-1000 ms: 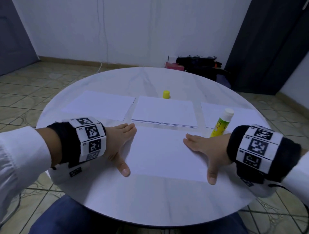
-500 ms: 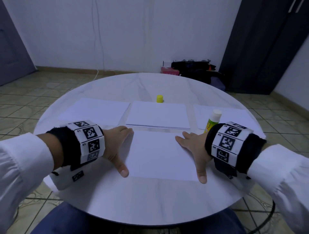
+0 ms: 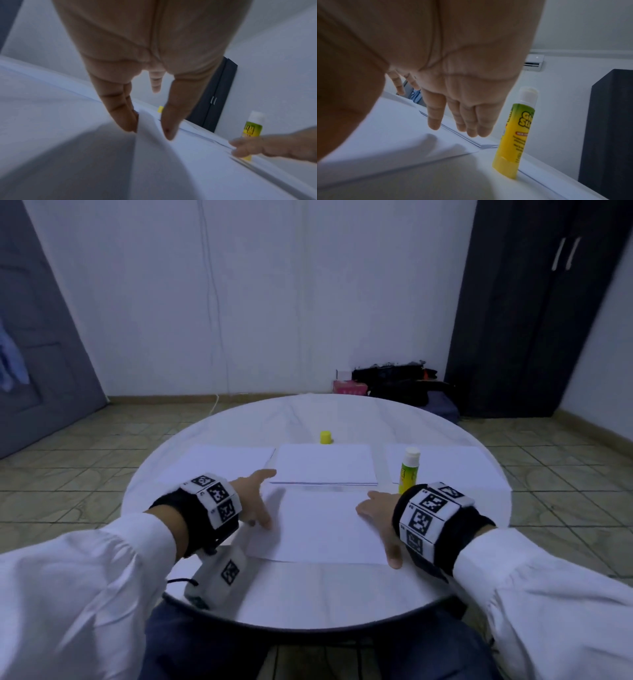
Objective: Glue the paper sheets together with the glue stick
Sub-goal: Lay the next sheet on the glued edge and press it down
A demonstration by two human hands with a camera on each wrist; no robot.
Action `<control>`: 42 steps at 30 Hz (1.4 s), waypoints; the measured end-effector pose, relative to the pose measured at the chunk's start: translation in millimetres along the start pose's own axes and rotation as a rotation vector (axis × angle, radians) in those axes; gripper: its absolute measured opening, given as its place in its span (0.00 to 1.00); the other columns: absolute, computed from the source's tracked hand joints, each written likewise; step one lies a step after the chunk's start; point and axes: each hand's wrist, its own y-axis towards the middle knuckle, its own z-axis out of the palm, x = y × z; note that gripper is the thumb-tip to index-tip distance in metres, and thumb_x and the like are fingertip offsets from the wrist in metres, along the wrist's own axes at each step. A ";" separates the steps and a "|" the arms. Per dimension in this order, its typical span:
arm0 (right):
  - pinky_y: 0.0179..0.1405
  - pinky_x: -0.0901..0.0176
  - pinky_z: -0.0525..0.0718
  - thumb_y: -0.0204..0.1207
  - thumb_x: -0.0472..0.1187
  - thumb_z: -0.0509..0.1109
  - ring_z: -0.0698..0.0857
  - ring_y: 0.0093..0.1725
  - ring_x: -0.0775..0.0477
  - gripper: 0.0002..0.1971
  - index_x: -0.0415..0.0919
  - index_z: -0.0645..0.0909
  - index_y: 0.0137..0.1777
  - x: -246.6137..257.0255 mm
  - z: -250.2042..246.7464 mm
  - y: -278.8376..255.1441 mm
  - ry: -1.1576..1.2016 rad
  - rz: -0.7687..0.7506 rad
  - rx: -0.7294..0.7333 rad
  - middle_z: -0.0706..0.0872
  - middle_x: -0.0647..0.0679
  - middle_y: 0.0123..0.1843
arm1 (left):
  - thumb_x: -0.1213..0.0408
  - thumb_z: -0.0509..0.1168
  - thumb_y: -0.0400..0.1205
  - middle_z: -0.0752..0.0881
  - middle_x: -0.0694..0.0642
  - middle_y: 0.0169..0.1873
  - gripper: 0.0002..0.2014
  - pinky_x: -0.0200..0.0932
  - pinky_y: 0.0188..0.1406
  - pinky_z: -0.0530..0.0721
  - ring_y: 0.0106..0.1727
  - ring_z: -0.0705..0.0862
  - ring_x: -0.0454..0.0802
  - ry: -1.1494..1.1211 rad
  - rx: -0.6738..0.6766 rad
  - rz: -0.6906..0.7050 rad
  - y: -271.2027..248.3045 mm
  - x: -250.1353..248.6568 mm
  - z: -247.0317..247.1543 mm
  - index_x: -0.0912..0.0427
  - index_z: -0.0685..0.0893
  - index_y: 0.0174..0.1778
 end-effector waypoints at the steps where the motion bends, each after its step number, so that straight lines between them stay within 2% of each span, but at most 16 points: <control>1: 0.67 0.42 0.76 0.55 0.48 0.86 0.70 0.72 0.36 0.36 0.41 0.68 0.56 0.9 2.2 -0.3 0.018 0.012 -0.012 0.67 0.36 0.70 | 0.73 0.75 0.73 0.80 0.59 0.59 0.42 0.48 0.52 0.87 0.54 0.85 0.58 -0.099 0.007 -0.030 -3.2 0.4 0.5 0.48 0.64 0.80; 4: 0.58 0.49 0.83 0.54 0.47 0.87 0.80 0.54 0.46 0.30 0.40 0.77 0.53 -2.9 10.3 5.1 0.095 0.058 -0.117 0.79 0.45 0.58 | 0.80 0.69 0.75 0.79 0.53 0.39 0.23 0.38 0.36 0.87 0.38 0.82 0.51 -0.180 0.028 -0.036 -14.0 1.2 3.2 0.59 0.83 0.65; 7: 0.48 0.49 0.88 0.40 0.50 0.86 0.87 0.46 0.46 0.34 0.47 0.83 0.52 -20.7 26.7 37.0 0.189 0.103 -0.125 0.87 0.50 0.50 | 0.82 0.66 0.77 0.82 0.52 0.35 0.17 0.31 0.27 0.85 0.32 0.82 0.47 -0.216 0.038 0.000 -21.0 4.7 6.7 0.61 0.89 0.56; 11: 0.45 0.56 0.83 0.57 0.46 0.84 0.84 0.50 0.42 0.33 0.36 0.81 0.63 -7.8 10.6 -14.5 0.286 0.088 -0.109 0.84 0.39 0.62 | 0.82 0.65 0.77 0.84 0.51 0.40 0.17 0.31 0.35 0.86 0.37 0.82 0.46 -0.306 -0.043 0.062 -14.1 13.9 8.2 0.57 0.90 0.52; 13: 0.54 0.56 0.80 0.69 0.44 0.79 0.81 0.60 0.42 0.29 0.36 0.77 0.69 -8.0 7.4 -20.5 0.396 0.121 -0.109 0.82 0.42 0.64 | 0.83 0.65 0.77 0.86 0.53 0.43 0.17 0.28 0.33 0.85 0.38 0.83 0.46 -0.400 -0.085 0.094 -7.0 20.5 4.1 0.58 0.90 0.51; 16: 0.64 0.55 0.76 0.75 0.51 0.73 0.78 0.67 0.44 0.25 0.40 0.78 0.69 -5.3 -1.3 -5.2 0.504 0.167 -0.170 0.80 0.46 0.68 | 0.84 0.66 0.76 0.88 0.55 0.43 0.17 0.28 0.33 0.85 0.39 0.86 0.48 -0.528 -0.113 0.121 4.3 27.1 -6.4 0.56 0.90 0.43; 18: 0.57 0.57 0.75 0.80 0.52 0.65 0.80 0.62 0.43 0.21 0.38 0.78 0.66 -4.1 -9.1 6.7 0.449 0.203 -0.189 0.80 0.44 0.65 | 0.84 0.66 0.76 0.88 0.58 0.45 0.16 0.28 0.32 0.86 0.39 0.86 0.49 -0.574 -0.131 0.123 13.4 28.1 -13.8 0.57 0.90 0.43; 21: 0.47 0.58 0.72 0.84 0.36 0.56 0.80 0.63 0.41 0.10 0.35 0.78 0.55 -2.0 -25.1 13.1 0.398 0.177 -0.265 0.81 0.41 0.62 | 0.80 0.69 0.77 0.87 0.57 0.45 0.14 0.26 0.30 0.83 0.37 0.85 0.46 -0.541 -0.183 0.113 29.7 24.5 -25.0 0.58 0.89 0.53; 24: 0.36 0.64 0.72 0.84 0.34 0.55 0.81 0.61 0.42 0.15 0.32 0.79 0.64 -6.6 -38.6 29.5 0.392 0.235 -0.283 0.82 0.42 0.59 | 0.75 0.70 0.77 0.88 0.55 0.47 0.15 0.33 0.44 0.80 0.45 0.89 0.50 -0.433 -0.235 0.092 50.7 16.4 -34.9 0.55 0.88 0.57; 29: 0.64 0.56 0.76 0.79 0.44 0.67 0.78 0.69 0.43 0.22 0.36 0.74 0.71 -20.5 -56.7 64.3 0.437 0.292 -0.295 0.76 0.43 0.71 | 0.67 0.71 0.79 0.83 0.58 0.65 0.24 0.38 0.55 0.77 0.63 0.82 0.54 -0.090 -0.138 0.069 79.8 -7.8 -43.3 0.55 0.78 0.72; 31: 0.62 0.55 0.78 0.75 0.47 0.73 0.80 0.66 0.43 0.25 0.37 0.75 0.69 -23.3 -56.5 72.6 0.385 0.269 -0.272 0.77 0.42 0.69 | 0.62 0.73 0.77 0.78 0.58 0.70 0.31 0.42 0.63 0.76 0.70 0.78 0.56 -0.014 -0.035 0.027 92.7 -13.6 -41.4 0.58 0.73 0.77; 33: 0.50 0.58 0.80 0.67 0.48 0.77 0.84 0.56 0.45 0.17 0.44 0.82 0.53 -24.9 -53.0 82.4 0.482 0.313 -0.242 0.82 0.46 0.61 | 0.59 0.74 0.76 0.77 0.59 0.71 0.33 0.45 0.67 0.76 0.71 0.76 0.57 0.064 0.022 -0.007 102.5 -19.1 -37.5 0.60 0.72 0.77; 35: 0.38 0.64 0.78 0.57 0.49 0.80 0.84 0.37 0.51 0.12 0.48 0.79 0.32 -29.6 -46.0 93.4 0.572 0.340 -0.270 0.87 0.55 0.42 | 0.54 0.73 0.77 0.77 0.59 0.72 0.33 0.46 0.68 0.76 0.72 0.76 0.57 0.192 0.042 -0.021 109.7 -23.4 -33.9 0.61 0.73 0.76; 37: 0.32 0.67 0.76 0.55 0.47 0.82 0.78 0.25 0.57 0.16 0.46 0.75 0.25 -31.8 -46.2 92.5 0.604 0.334 -0.274 0.79 0.60 0.23 | 0.47 0.74 0.74 0.73 0.57 0.75 0.41 0.47 0.70 0.74 0.75 0.73 0.57 0.237 0.044 -0.040 113.7 -24.0 -31.0 0.58 0.67 0.79; 39: 0.35 0.65 0.78 0.56 0.45 0.83 0.78 0.24 0.56 0.18 0.46 0.73 0.24 -32.6 -50.7 87.8 0.587 0.341 -0.270 0.74 0.59 0.21 | 0.38 0.78 0.62 0.69 0.55 0.78 0.57 0.53 0.72 0.73 0.76 0.71 0.58 0.255 0.055 -0.067 123.6 -17.2 -28.7 0.54 0.57 0.83; 42: 0.45 0.62 0.82 0.61 0.46 0.80 0.84 0.38 0.49 0.16 0.45 0.73 0.32 -28.5 -51.0 92.5 0.499 0.312 -0.297 0.78 0.53 0.36 | 0.26 0.75 0.40 0.70 0.56 0.77 0.75 0.59 0.68 0.77 0.73 0.74 0.62 0.307 -0.005 -0.070 148.8 -6.3 -24.2 0.44 0.47 0.83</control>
